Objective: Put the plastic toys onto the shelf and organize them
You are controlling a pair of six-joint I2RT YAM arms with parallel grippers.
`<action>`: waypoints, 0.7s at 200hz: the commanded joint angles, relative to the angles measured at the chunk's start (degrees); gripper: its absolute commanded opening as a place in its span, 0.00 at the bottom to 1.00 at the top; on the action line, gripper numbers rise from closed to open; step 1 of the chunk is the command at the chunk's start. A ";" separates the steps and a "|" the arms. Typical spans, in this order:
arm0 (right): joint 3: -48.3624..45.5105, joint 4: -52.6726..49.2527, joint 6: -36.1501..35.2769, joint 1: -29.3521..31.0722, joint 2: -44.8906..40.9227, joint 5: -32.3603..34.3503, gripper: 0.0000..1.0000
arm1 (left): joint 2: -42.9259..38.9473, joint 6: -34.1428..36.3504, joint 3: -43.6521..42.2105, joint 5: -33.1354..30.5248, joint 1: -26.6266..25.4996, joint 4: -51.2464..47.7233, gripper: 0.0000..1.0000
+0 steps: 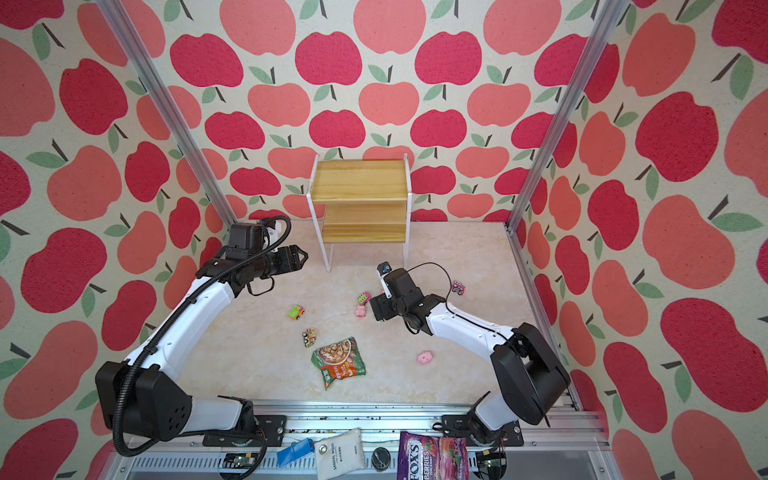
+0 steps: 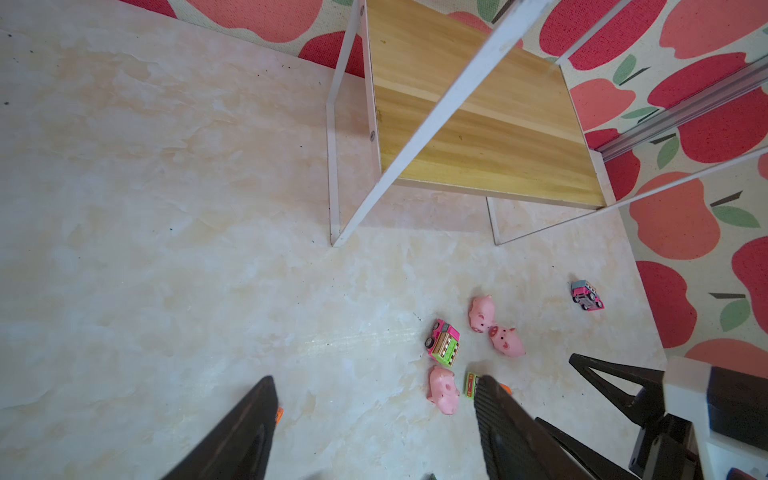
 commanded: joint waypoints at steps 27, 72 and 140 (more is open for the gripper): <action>8.44 -6.05 2.30 8.85 10.93 7.34 0.88 | -3.67 3.08 -7.76 -1.44 -0.11 -1.94 0.78; 18.24 -13.99 3.19 12.12 20.12 16.65 0.73 | -4.82 4.47 -8.66 -1.17 0.00 -1.75 0.77; 26.72 -21.14 2.90 13.90 28.18 21.99 0.54 | -7.52 4.75 -9.42 -2.92 0.62 -1.17 0.76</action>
